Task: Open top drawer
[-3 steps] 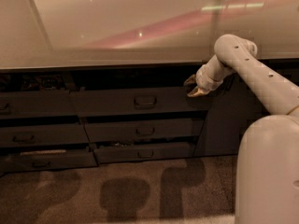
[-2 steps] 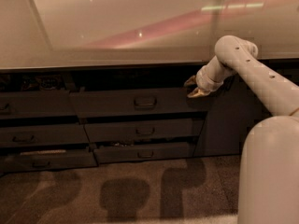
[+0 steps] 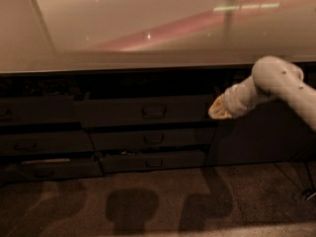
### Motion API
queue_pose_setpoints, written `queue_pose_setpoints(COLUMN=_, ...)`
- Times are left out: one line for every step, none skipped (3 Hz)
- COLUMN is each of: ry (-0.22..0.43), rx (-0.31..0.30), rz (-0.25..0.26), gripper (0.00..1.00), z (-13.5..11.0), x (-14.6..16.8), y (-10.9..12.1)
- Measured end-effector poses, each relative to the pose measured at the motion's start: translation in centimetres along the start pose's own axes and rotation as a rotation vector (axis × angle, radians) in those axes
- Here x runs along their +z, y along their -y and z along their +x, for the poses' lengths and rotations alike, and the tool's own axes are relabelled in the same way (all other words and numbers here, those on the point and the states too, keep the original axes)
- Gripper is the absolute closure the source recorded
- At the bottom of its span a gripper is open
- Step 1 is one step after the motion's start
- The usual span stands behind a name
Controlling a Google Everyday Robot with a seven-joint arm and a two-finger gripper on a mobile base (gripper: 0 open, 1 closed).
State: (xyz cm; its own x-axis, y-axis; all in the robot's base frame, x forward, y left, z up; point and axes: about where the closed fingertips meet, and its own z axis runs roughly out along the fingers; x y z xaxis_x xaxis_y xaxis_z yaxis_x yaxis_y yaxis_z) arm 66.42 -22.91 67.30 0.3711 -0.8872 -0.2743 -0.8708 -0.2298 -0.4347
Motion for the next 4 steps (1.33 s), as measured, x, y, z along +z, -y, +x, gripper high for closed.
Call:
queue_pose_setpoints(ry=0.021, rx=-0.027, rz=-0.024, gripper=1.00, z=-1.1, x=1.0, y=-7.0)
queue_pose_setpoints(ry=0.046, rx=-0.044, rz=-0.115, gripper=1.00, z=-2.9, x=4.0, y=-14.6)
queue_pose_setpoints(ry=0.071, rx=-0.052, rz=-0.180, gripper=0.81, z=-4.3, x=5.6, y=-17.9)
queue_pose_setpoints(ry=0.071, rx=-0.052, rz=-0.180, gripper=0.58, z=-4.3, x=5.6, y=-17.9)
